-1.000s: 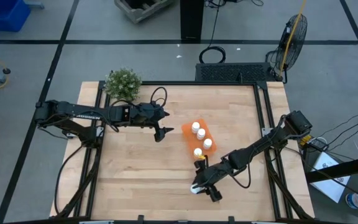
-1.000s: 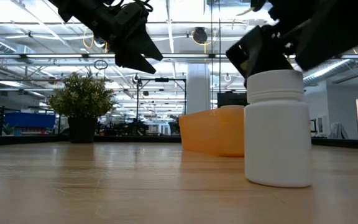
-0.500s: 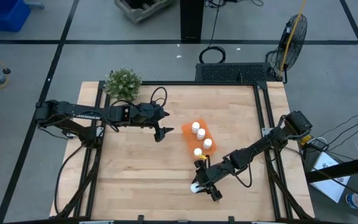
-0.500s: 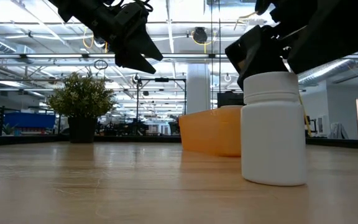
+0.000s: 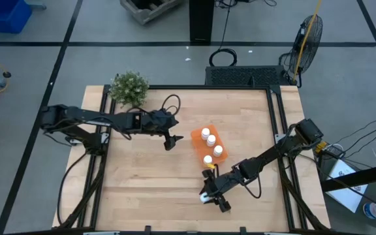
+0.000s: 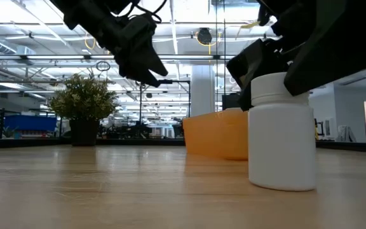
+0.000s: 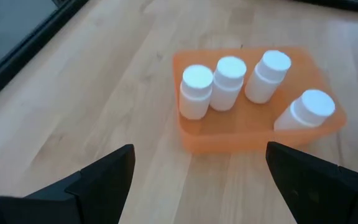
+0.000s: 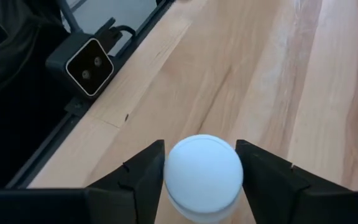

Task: Pick and place pill bottles into a basket
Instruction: Put the white medicine bottle into the orange bin

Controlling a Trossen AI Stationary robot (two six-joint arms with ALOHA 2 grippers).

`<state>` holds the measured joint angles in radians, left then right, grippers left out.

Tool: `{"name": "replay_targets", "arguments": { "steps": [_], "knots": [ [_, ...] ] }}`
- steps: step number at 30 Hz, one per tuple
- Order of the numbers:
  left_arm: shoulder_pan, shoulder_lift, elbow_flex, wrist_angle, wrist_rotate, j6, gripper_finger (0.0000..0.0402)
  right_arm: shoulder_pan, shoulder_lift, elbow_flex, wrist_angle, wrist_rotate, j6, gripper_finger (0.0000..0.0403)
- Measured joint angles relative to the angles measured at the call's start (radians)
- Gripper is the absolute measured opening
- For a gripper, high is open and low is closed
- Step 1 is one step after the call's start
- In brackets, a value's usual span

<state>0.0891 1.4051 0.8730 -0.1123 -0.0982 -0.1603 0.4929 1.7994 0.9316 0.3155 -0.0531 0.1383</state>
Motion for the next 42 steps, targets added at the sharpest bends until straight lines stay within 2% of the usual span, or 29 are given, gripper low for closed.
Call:
{"name": "replay_targets", "arguments": {
  "steps": [4, 14, 19, 23, 26, 29, 31, 34, 36, 38, 42],
  "knots": [
    [0.000, 0.020, 0.000, 0.002, 0.000, -0.001, 0.0365, -0.007, -0.002, 0.002, -0.025, -0.001, 0.062, 0.0146],
    [0.000, 0.035, 0.001, 0.074, 0.000, 0.057, 0.0365, -0.026, -0.028, 0.001, -0.045, 0.013, 0.025, 0.0146],
    [0.008, 0.017, 0.001, 0.113, 0.000, 0.028, 0.0365, -0.062, -0.065, 0.000, -0.044, 0.031, 0.000, 0.0146],
    [-0.017, 0.004, -0.058, 0.214, 0.025, 0.073, 0.0365, -0.090, -0.113, 0.000, -0.050, 0.031, -0.016, 0.0146],
    [-0.027, -0.048, -0.158, 0.320, 0.022, 0.062, 0.0365, -0.108, -0.162, 0.000, -0.057, 0.049, -0.049, 0.0146],
    [-0.043, -0.120, -0.305, 0.533, 0.029, 0.060, 0.0365, -0.123, -0.222, 0.001, -0.111, 0.117, -0.073, 0.0146],
    [-0.060, -0.180, -0.419, 0.683, 0.071, 0.051, 0.0365, -0.141, -0.259, 0.001, -0.152, 0.162, -0.093, 0.0146],
    [-0.080, -0.245, -0.571, 0.888, 0.074, 0.134, 0.0365, -0.172, -0.307, 0.001, -0.217, 0.232, -0.107, 0.0146],
    [-0.080, -0.284, -0.637, 0.912, 0.058, 0.207, 0.0365, -0.199, -0.332, 0.001, -0.251, 0.265, -0.110, 0.0146],
    [-0.075, -0.343, -0.701, 0.884, 0.048, 0.155, 0.0365, -0.230, -0.347, 0.001, -0.265, 0.287, -0.123, 0.0146],
    [-0.073, -0.456, -0.793, 0.852, 0.131, 0.151, 0.0365, -0.289, -0.356, 0.001, -0.286, 0.289, -0.135, 0.0146]
  ]
}}
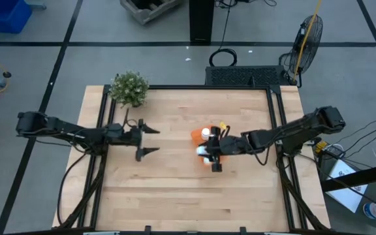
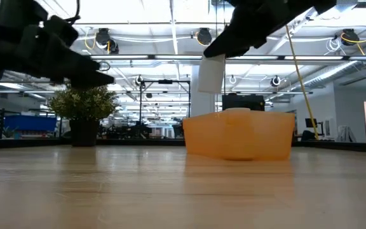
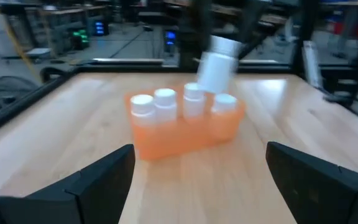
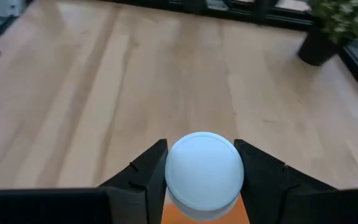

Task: Pick and place pill bottles into a basket
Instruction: Put the white medicine bottle into the orange bin

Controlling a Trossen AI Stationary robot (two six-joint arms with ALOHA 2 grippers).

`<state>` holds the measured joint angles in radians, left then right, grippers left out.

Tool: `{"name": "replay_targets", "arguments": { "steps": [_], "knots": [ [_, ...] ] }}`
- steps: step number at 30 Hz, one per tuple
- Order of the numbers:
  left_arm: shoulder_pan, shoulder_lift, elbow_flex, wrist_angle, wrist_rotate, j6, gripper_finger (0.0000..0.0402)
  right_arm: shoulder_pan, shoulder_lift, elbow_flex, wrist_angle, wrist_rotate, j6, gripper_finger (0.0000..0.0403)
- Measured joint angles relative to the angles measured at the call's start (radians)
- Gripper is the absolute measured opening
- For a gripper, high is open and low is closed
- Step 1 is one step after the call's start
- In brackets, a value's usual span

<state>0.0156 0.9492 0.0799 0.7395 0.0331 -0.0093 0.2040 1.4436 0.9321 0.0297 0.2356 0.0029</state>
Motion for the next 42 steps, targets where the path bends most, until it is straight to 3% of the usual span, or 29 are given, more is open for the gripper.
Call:
{"name": "replay_targets", "arguments": {
  "steps": [3, 10, 15, 18, 22, 27, 33, 42],
  "knots": [
    [0.001, -0.086, -0.035, -0.045, -0.006, -0.058, 0.0365, -0.035, 0.000, 0.000, -0.004, -0.002, 0.000, 0.0146],
    [0.006, -0.328, -0.037, -0.339, -0.022, -0.079, 0.0365, -0.112, 0.000, 0.000, -0.032, -0.008, 0.000, 0.0146],
    [0.006, -0.539, -0.027, -0.590, -0.087, -0.092, 0.0365, -0.149, 0.001, 0.000, -0.053, -0.053, 0.000, 0.0146],
    [0.006, -0.646, -0.020, -0.647, -0.106, -0.095, 0.0365, -0.156, 0.013, 0.000, -0.060, -0.054, 0.003, 0.0146],
    [0.006, -0.752, -0.017, -0.712, -0.108, -0.063, 0.0365, -0.158, 0.033, 0.001, -0.055, -0.055, 0.003, 0.0146],
    [0.006, -0.848, 0.064, -0.941, -0.147, -0.069, 0.0365, -0.158, 0.072, 0.001, -0.056, -0.055, 0.011, 0.0146],
    [-0.011, -0.915, 0.035, -0.919, -0.078, -0.079, 0.0365, -0.158, 0.091, 0.000, -0.041, -0.055, 0.029, 0.0146],
    [-0.021, -0.913, -0.064, -0.732, -0.050, -0.078, 0.0365, -0.161, 0.091, -0.146, 0.195, -0.053, 0.081, 0.0146]
  ]
}}
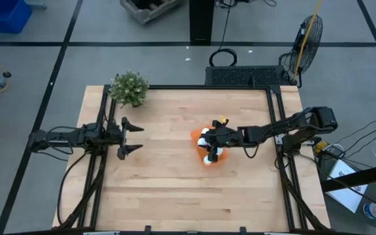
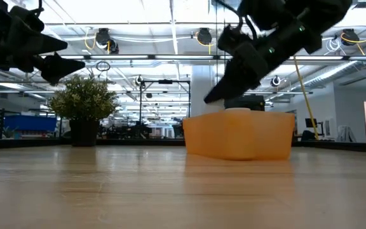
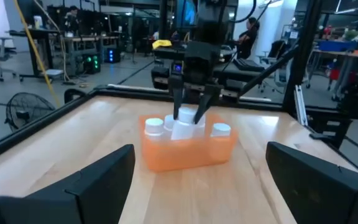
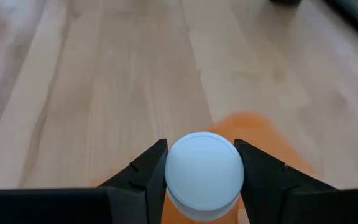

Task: Pick and place pill bottles into a basket
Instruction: Put the white medicine bottle into the orange bin, then return to Home Position

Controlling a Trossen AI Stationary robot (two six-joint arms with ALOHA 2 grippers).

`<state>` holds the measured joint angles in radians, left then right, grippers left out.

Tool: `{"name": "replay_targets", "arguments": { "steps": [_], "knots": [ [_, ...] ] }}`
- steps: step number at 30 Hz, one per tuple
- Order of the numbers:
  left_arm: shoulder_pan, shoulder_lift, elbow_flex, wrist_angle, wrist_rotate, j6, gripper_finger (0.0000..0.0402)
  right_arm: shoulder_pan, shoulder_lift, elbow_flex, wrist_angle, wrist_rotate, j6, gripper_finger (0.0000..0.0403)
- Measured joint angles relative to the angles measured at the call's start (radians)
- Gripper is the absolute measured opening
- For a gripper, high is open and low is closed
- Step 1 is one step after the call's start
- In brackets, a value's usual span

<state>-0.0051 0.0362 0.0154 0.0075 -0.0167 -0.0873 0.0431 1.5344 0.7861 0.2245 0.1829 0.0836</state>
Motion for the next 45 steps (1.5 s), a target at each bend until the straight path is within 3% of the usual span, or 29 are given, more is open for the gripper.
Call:
{"name": "replay_targets", "arguments": {
  "steps": [16, 23, 28, 37, 41, 45],
  "knots": [
    [0.000, 0.057, -0.001, 0.001, -0.032, 0.014, 0.0365, -0.005, 0.000, -0.066, 0.048, -0.003, 0.087, 0.0149],
    [0.000, 0.057, -0.001, 0.001, -0.034, 0.013, 0.0365, -0.005, 0.000, -0.065, 0.064, -0.002, 0.079, 0.0206],
    [0.000, 0.057, -0.002, 0.000, -0.035, 0.013, 0.0365, -0.005, 0.000, -0.065, 0.064, -0.002, 0.079, 0.0224],
    [0.000, 0.057, -0.002, 0.000, -0.035, 0.010, 0.0365, -0.005, 0.001, -0.065, 0.141, -0.001, 0.084, 0.0218],
    [0.000, 0.057, -0.002, 0.000, -0.035, 0.006, 0.0365, -0.005, -0.014, -0.065, 0.193, -0.001, 0.167, 0.0210],
    [0.000, 0.057, -0.002, -0.001, -0.035, -0.001, 0.0365, -0.005, -0.056, -0.064, 0.159, -0.001, 0.138, 0.0201]
  ]
}}
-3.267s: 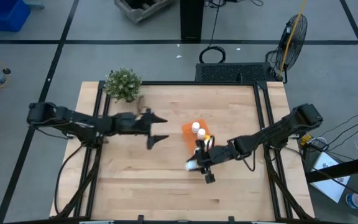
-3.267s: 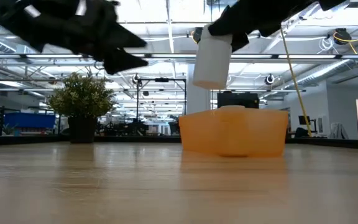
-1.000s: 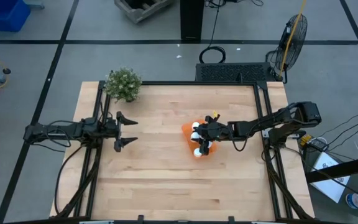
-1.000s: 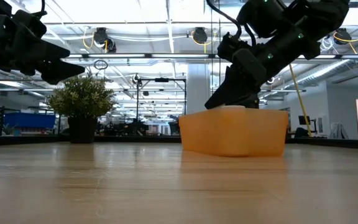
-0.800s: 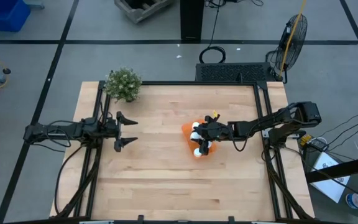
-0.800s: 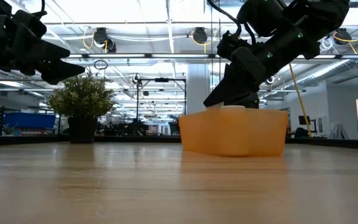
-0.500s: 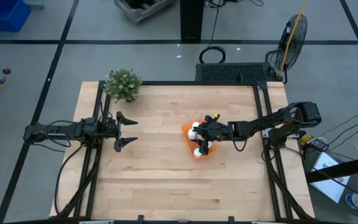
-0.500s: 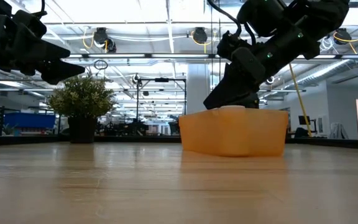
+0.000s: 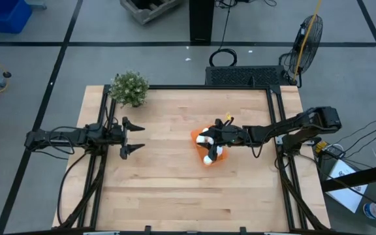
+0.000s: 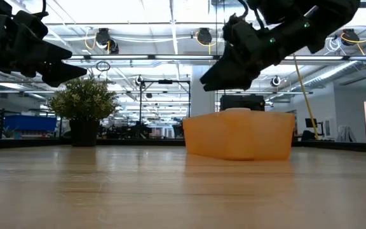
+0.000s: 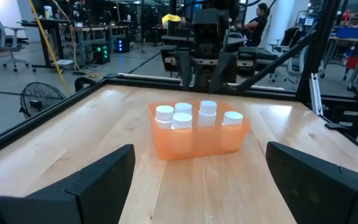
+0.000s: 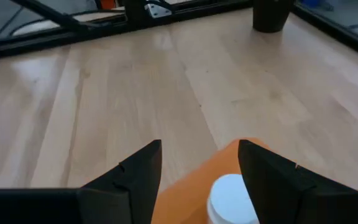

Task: Pick and place pill bottles into a basket
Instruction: Return to Home Position

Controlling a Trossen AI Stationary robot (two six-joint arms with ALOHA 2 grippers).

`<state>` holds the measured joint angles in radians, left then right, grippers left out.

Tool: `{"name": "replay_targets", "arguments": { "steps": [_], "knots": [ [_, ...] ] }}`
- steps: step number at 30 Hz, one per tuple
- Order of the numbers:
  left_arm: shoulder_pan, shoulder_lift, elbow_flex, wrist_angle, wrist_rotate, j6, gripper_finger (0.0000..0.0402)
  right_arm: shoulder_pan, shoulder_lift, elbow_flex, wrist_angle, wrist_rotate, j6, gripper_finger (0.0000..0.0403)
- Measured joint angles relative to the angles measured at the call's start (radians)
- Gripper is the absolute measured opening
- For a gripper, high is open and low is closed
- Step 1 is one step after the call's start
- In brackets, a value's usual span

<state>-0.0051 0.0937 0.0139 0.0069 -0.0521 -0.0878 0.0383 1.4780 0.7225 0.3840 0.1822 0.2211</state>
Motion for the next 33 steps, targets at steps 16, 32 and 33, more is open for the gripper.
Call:
{"name": "replay_targets", "arguments": {
  "steps": [16, 32, 33],
  "knots": [
    [0.011, 0.000, -0.002, 0.011, -0.028, 0.054, 0.0365, 0.017, -0.535, -0.048, -0.486, 0.000, -0.056, 0.0185],
    [0.011, 0.000, -0.004, 0.070, -0.031, 0.057, 0.0365, 0.008, -1.127, -0.454, -0.409, 0.009, -0.030, 0.0187],
    [0.011, 0.000, -0.004, 0.070, -0.031, 0.057, 0.0365, 0.009, -1.157, -0.457, -0.442, 0.002, -0.038, 0.0186]
  ]
}}
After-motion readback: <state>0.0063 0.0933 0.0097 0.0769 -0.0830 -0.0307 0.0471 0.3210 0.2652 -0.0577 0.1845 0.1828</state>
